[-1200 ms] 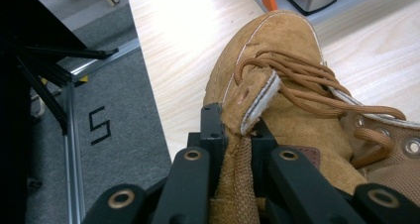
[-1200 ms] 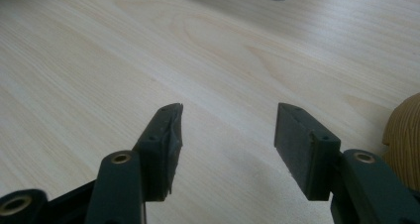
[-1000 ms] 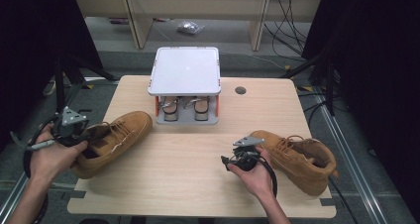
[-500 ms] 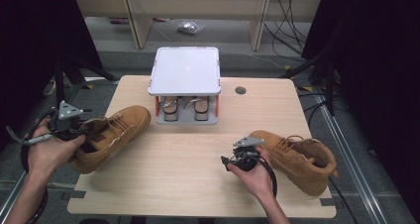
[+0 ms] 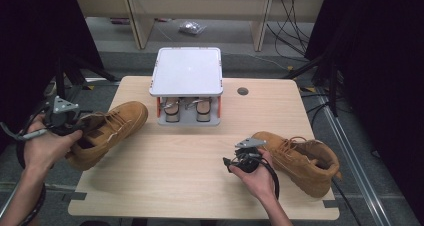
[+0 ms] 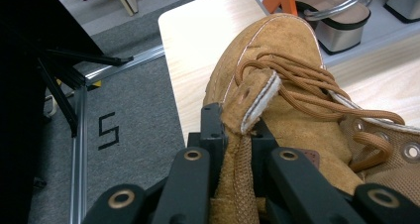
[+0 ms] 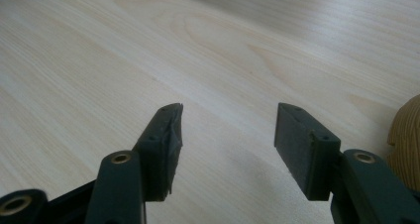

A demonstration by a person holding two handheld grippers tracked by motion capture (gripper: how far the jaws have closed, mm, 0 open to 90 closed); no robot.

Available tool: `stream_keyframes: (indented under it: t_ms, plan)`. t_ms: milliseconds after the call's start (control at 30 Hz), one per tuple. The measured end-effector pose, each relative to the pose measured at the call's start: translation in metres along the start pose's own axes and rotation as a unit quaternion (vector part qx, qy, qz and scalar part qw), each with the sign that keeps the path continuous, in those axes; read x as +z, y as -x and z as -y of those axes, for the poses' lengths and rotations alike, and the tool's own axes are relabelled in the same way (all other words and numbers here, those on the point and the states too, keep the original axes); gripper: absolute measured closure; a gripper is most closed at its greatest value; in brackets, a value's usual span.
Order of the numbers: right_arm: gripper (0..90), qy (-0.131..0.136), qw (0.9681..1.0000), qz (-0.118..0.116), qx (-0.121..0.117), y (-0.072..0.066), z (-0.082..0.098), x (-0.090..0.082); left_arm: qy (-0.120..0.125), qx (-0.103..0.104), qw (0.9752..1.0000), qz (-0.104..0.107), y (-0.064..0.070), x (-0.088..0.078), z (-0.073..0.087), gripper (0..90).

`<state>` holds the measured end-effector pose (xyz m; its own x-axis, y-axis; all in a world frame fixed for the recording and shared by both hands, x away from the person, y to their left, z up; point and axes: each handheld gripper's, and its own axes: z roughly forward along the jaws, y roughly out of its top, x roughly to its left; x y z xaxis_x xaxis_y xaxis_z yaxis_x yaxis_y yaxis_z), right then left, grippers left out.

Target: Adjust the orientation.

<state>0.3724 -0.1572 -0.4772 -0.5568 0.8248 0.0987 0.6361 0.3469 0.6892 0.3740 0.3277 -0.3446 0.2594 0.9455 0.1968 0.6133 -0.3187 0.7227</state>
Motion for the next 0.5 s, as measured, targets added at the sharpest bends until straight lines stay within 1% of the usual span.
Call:
stream_keyframes:
  t_ms: [33,67,100,167,200,267,300,400,467,500]
  plan:
    - [44.9,0.000,1.0000,0.001,-0.001,0.0005,0.0000,-0.0002,-0.003,0.003,1.0000,0.001,-0.0013,-0.0004,-0.0008,83.1]
    - [44.8,0.000,1.0000,0.002,0.000,0.0004,-0.0001,-0.0003,0.002,0.000,1.0000,0.001,-0.0012,0.0000,-0.0012,83.1]
    - [44.9,0.000,1.0000,0.002,0.000,0.0004,-0.0001,-0.0004,0.001,-0.003,1.0000,0.001,-0.0017,-0.0002,-0.0019,83.1]
    - [44.9,0.003,1.0000,0.002,0.001,-0.0002,-0.0005,-0.0006,0.001,-0.001,1.0000,0.002,-0.0035,-0.0004,-0.0032,83.1]
    - [44.9,0.004,1.0000,0.002,0.001,-0.0002,-0.0005,-0.0005,0.006,-0.008,0.9999,0.001,-0.0031,0.0000,-0.0038,83.1]
    - [44.9,0.003,1.0000,0.002,0.001,-0.0002,-0.0005,-0.0003,0.002,-0.004,1.0000,-0.002,-0.0046,-0.0010,-0.0051,83.1]
    - [44.8,0.003,1.0000,0.001,0.001,-0.0001,-0.0004,-0.0002,0.006,-0.008,0.9999,-0.002,-0.0045,-0.0006,-0.0056,83.1]
    - [44.8,0.002,1.0000,0.001,0.003,-0.0004,-0.0003,0.0001,0.010,-0.010,0.9999,-0.003,-0.0064,-0.0005,-0.0081,83.1]
    - [44.9,0.002,1.0000,0.002,0.002,-0.0001,-0.0004,-0.0001,0.004,-0.006,1.0000,-0.005,-0.0080,-0.0011,-0.0100,83.1]
    - [44.8,0.002,1.0000,0.002,0.001,0.0001,-0.0005,-0.0001,0.006,-0.007,0.9999,-0.005,-0.0083,-0.0009,-0.0107,83.1]
